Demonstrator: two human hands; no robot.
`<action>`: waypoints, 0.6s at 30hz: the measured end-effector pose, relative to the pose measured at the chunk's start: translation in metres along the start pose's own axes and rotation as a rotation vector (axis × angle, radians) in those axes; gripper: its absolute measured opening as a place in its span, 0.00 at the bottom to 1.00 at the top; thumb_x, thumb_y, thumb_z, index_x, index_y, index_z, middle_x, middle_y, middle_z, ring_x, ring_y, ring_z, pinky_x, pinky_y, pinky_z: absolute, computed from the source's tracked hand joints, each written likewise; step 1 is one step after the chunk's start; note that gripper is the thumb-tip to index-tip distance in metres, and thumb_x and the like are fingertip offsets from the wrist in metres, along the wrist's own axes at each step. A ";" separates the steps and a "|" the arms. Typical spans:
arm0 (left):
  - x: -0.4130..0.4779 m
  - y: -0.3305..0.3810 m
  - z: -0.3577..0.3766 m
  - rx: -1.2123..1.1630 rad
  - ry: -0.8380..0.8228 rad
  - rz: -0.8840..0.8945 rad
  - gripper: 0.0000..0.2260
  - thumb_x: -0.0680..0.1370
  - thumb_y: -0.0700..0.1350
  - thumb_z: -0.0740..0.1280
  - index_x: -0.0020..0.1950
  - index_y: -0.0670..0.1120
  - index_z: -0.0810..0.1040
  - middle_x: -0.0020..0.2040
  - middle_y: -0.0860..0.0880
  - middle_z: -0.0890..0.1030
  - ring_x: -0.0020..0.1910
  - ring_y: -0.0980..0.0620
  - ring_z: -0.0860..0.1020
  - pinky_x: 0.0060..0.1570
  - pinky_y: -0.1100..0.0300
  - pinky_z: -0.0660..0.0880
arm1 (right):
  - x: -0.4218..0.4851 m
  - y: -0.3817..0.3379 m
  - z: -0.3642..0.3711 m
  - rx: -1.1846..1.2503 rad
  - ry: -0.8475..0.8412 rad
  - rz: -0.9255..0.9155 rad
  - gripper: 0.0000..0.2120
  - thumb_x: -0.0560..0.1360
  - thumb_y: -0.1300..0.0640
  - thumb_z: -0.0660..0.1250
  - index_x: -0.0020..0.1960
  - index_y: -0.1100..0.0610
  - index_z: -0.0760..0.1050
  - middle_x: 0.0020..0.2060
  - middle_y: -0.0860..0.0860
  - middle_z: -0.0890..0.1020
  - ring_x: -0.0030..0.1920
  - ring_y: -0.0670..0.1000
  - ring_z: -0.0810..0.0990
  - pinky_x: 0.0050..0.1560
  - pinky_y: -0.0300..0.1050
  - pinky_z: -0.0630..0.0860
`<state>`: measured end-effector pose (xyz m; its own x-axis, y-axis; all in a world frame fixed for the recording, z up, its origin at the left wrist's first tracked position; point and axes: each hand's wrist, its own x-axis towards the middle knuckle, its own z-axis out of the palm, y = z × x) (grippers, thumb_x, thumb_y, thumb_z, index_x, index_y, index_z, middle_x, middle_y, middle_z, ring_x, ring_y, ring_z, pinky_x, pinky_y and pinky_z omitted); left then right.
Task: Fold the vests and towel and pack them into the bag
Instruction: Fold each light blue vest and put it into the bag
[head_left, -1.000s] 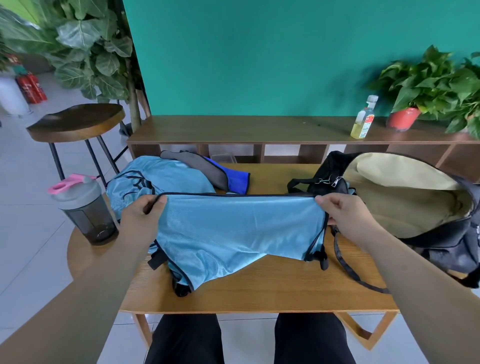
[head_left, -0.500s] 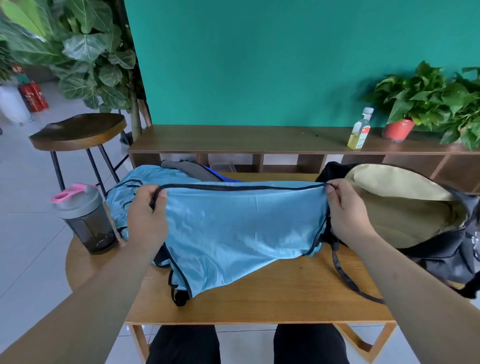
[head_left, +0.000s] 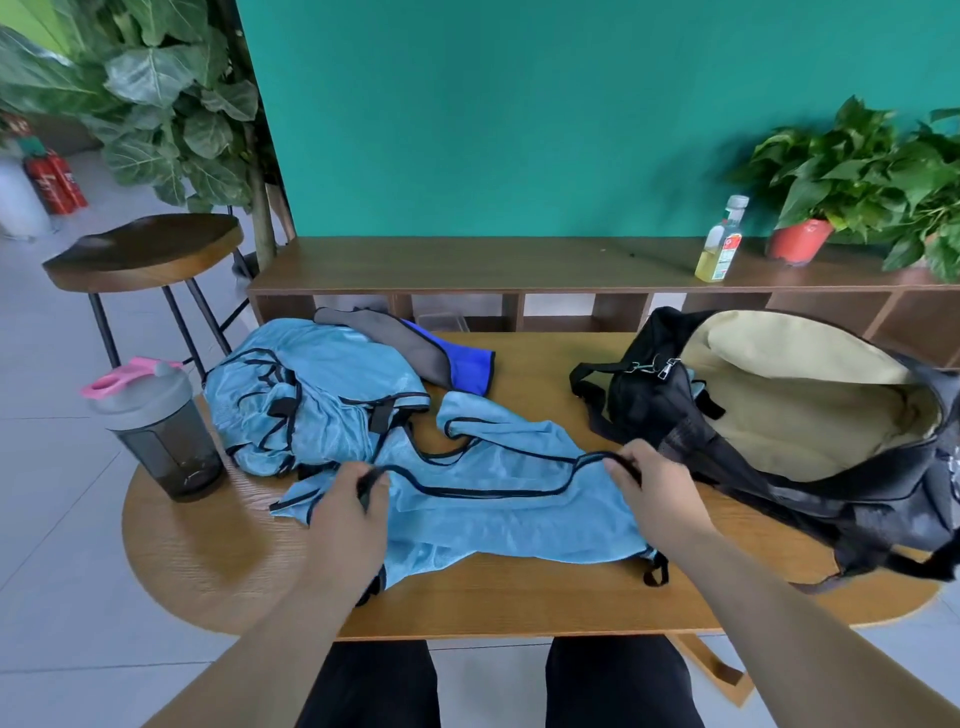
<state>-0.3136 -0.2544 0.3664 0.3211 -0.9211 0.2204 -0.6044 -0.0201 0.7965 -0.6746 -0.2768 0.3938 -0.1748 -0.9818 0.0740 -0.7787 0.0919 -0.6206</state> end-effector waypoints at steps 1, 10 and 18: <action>-0.004 -0.005 0.005 0.073 -0.029 0.043 0.02 0.85 0.51 0.65 0.54 0.54 0.75 0.42 0.57 0.80 0.40 0.57 0.78 0.37 0.59 0.72 | 0.002 0.004 0.002 -0.043 -0.014 -0.001 0.08 0.84 0.45 0.64 0.50 0.49 0.73 0.36 0.50 0.80 0.34 0.49 0.77 0.30 0.43 0.67; -0.002 -0.017 0.043 0.471 -0.113 0.348 0.02 0.83 0.49 0.66 0.55 0.55 0.76 0.52 0.57 0.76 0.51 0.52 0.73 0.49 0.54 0.69 | 0.024 0.051 0.009 -0.314 0.120 0.064 0.13 0.86 0.46 0.60 0.46 0.51 0.72 0.41 0.49 0.76 0.43 0.54 0.76 0.41 0.51 0.75; 0.030 -0.012 0.055 0.373 -0.191 0.428 0.03 0.84 0.49 0.66 0.57 0.54 0.75 0.50 0.59 0.75 0.50 0.54 0.75 0.50 0.54 0.72 | 0.000 0.069 0.024 -0.248 0.293 0.127 0.16 0.87 0.49 0.57 0.57 0.57 0.79 0.53 0.53 0.82 0.57 0.58 0.79 0.59 0.55 0.78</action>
<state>-0.3371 -0.3029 0.3328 -0.1235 -0.9302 0.3456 -0.8772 0.2651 0.4002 -0.7144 -0.2746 0.3323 -0.4158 -0.8742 0.2508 -0.8554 0.2823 -0.4342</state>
